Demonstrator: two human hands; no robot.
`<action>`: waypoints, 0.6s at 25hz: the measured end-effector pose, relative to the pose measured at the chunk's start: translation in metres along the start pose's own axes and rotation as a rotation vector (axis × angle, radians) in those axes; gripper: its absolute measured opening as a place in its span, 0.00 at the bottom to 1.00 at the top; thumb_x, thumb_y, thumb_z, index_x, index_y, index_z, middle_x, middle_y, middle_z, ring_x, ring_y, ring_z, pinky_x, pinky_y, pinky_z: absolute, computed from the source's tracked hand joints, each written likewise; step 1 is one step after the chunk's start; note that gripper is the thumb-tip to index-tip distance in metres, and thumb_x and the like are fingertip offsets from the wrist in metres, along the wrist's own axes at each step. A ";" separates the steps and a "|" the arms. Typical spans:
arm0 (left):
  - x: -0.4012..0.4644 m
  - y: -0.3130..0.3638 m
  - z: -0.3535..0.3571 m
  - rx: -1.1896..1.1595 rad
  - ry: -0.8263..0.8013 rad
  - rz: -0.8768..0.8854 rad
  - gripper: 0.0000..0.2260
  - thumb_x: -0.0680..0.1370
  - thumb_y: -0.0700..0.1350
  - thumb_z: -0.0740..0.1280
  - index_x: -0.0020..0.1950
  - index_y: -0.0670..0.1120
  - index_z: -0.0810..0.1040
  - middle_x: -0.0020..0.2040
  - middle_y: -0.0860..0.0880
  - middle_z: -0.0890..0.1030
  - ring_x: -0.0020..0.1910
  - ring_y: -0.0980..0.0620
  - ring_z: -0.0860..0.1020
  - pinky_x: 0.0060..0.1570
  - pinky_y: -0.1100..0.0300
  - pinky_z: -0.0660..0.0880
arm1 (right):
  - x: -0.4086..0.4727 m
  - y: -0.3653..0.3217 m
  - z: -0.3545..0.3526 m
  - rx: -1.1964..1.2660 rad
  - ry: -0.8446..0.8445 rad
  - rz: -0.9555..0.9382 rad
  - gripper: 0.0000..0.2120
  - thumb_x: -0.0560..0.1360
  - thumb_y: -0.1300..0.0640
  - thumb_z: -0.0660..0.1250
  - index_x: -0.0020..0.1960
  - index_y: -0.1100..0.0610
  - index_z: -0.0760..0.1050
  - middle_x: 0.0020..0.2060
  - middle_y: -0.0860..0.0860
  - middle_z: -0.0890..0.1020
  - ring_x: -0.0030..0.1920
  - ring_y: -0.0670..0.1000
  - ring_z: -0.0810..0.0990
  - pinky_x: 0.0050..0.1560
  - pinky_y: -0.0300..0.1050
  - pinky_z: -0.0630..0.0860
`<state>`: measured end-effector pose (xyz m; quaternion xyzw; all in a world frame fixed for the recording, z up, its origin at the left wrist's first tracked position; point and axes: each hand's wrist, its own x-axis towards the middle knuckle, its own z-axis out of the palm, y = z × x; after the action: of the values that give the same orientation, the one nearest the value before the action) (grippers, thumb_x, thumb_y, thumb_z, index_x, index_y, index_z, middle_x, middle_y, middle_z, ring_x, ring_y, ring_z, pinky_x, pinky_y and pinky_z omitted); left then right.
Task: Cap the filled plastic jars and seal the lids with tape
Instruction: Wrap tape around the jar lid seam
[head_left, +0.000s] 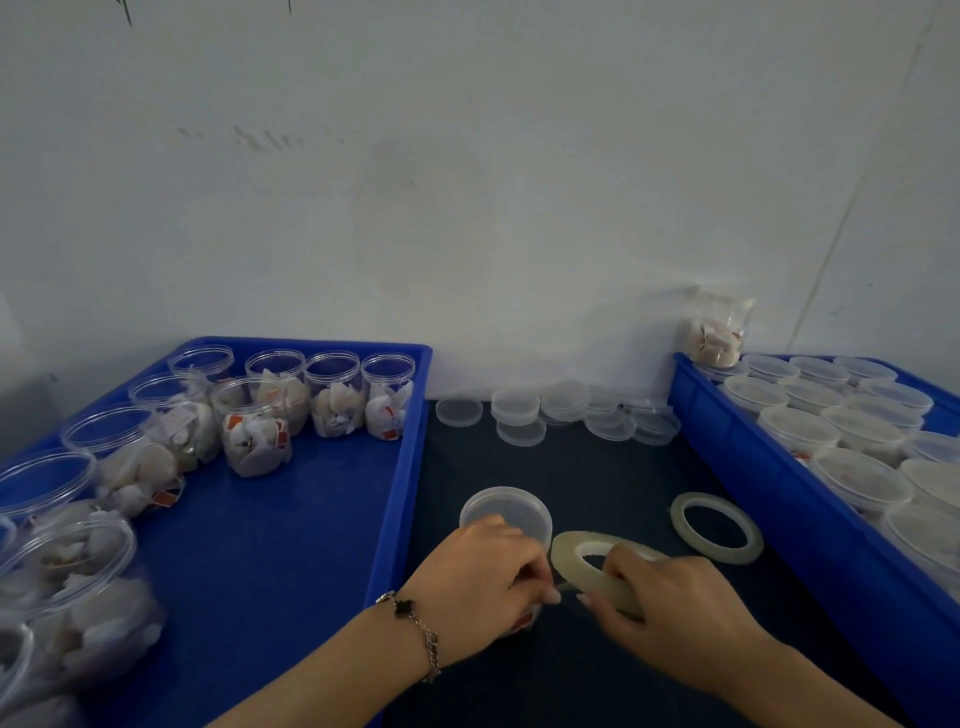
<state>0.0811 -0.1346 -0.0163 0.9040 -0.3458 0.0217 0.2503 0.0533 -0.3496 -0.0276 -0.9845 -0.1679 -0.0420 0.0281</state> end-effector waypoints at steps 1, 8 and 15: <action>0.000 0.000 0.001 -0.013 -0.039 -0.029 0.08 0.77 0.53 0.65 0.49 0.52 0.80 0.40 0.61 0.72 0.42 0.69 0.69 0.41 0.75 0.62 | 0.003 0.000 0.004 -0.014 -0.029 -0.001 0.23 0.71 0.29 0.46 0.59 0.41 0.60 0.32 0.41 0.71 0.30 0.42 0.71 0.31 0.33 0.63; -0.003 -0.001 -0.010 0.090 -0.219 -0.204 0.08 0.78 0.48 0.65 0.51 0.47 0.81 0.52 0.50 0.80 0.51 0.55 0.76 0.55 0.62 0.72 | 0.018 0.015 0.017 0.095 -0.297 0.103 0.52 0.64 0.25 0.61 0.73 0.39 0.32 0.39 0.47 0.80 0.36 0.41 0.76 0.34 0.34 0.65; -0.010 -0.016 -0.021 0.328 -0.088 -0.172 0.09 0.77 0.57 0.64 0.49 0.53 0.78 0.47 0.53 0.80 0.48 0.56 0.73 0.49 0.62 0.67 | 0.016 0.010 0.009 0.100 -0.197 0.144 0.45 0.64 0.22 0.44 0.74 0.40 0.35 0.28 0.47 0.75 0.27 0.43 0.74 0.27 0.35 0.65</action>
<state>0.0864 -0.1086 -0.0066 0.9590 -0.2698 0.0170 0.0851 0.0729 -0.3533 -0.0350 -0.9907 -0.1006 0.0656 0.0634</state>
